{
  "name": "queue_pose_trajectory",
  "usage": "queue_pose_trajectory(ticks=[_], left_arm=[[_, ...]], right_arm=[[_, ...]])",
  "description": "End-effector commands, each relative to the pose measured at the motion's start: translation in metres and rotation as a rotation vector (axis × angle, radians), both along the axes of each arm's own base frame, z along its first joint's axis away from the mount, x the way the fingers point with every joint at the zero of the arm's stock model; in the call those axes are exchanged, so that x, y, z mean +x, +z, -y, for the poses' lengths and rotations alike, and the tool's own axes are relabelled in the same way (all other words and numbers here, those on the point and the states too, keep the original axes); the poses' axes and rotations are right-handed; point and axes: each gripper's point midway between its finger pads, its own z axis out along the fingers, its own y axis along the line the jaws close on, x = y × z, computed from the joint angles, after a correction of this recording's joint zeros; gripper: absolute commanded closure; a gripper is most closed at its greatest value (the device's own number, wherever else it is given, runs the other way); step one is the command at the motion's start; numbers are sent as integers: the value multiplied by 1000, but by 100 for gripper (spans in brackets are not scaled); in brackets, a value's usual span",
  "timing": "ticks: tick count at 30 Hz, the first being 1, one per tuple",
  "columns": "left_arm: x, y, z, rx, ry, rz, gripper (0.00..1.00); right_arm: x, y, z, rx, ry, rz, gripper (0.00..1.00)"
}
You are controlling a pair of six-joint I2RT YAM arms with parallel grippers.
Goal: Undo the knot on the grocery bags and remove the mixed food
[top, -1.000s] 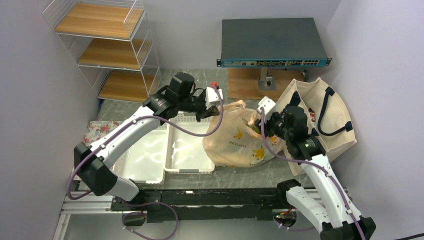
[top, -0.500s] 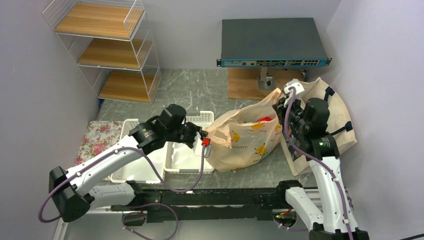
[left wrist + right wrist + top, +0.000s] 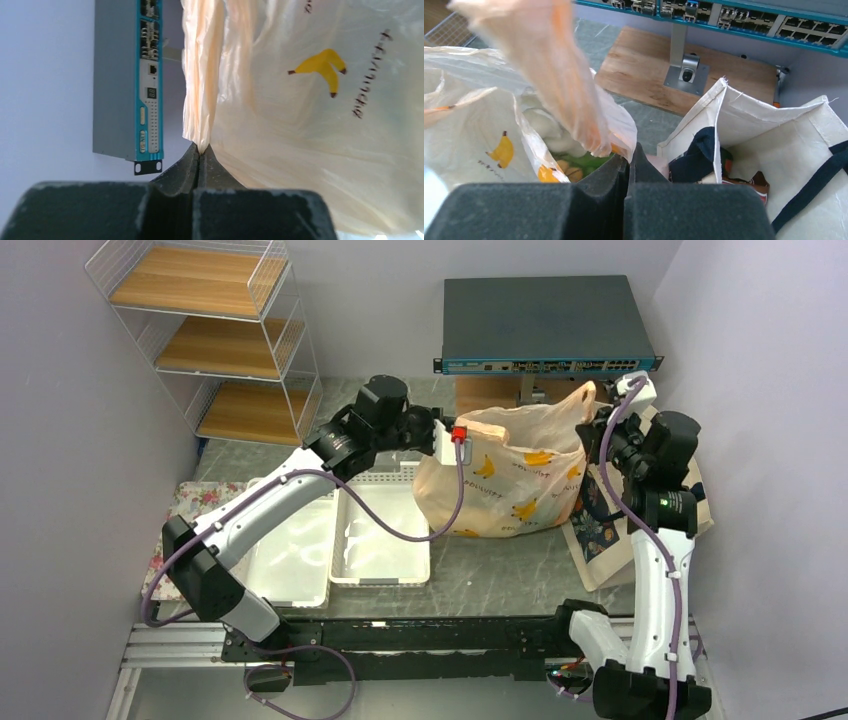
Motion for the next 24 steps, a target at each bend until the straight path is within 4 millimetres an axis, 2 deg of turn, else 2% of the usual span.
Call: queue_pose_trajectory(ticks=[1, 5, 7, 9, 11, 12, 14, 15, 17, 18, 19, 21, 24], left_arm=[[-31, 8, 5, -6, -121, 14, 100], [-91, -75, -14, 189, -264, -80, 100], [-116, -109, -30, 269, -308, -129, 100], [-135, -133, -47, 353, -333, -203, 99], [-145, -140, -58, 394, -314, -296, 78], [-147, -137, -61, 398, -293, -338, 64], [-149, -124, -61, 384, -263, -389, 48], [-147, -110, -58, 344, -239, -399, 34], [-144, -84, -51, 257, -218, -384, 20], [-144, -68, -45, 210, -226, -362, 5], [-147, -54, -40, 171, -236, -339, 1], [-150, -31, -23, 121, -254, -275, 1], [-152, -17, 5, 104, -245, -238, 0]], right_arm=[[-14, 21, -15, -6, 116, 53, 100], [-33, -19, -33, 25, 220, -54, 100], [-39, -29, -36, 27, 236, -81, 100], [-45, -36, -39, 34, 253, -105, 100], [-54, -39, -43, 37, 275, -121, 100], [-58, -40, -46, 43, 286, -123, 100], [-65, -40, -51, 53, 310, -122, 100], [-67, -40, -52, 57, 314, -122, 100], [-71, -41, -53, 54, 323, -121, 100], [-71, -41, -53, 53, 323, -119, 100], [-72, -40, -53, 54, 320, -117, 100], [-71, -37, -54, 62, 316, -106, 100], [-67, -27, -55, 96, 306, -85, 100]])
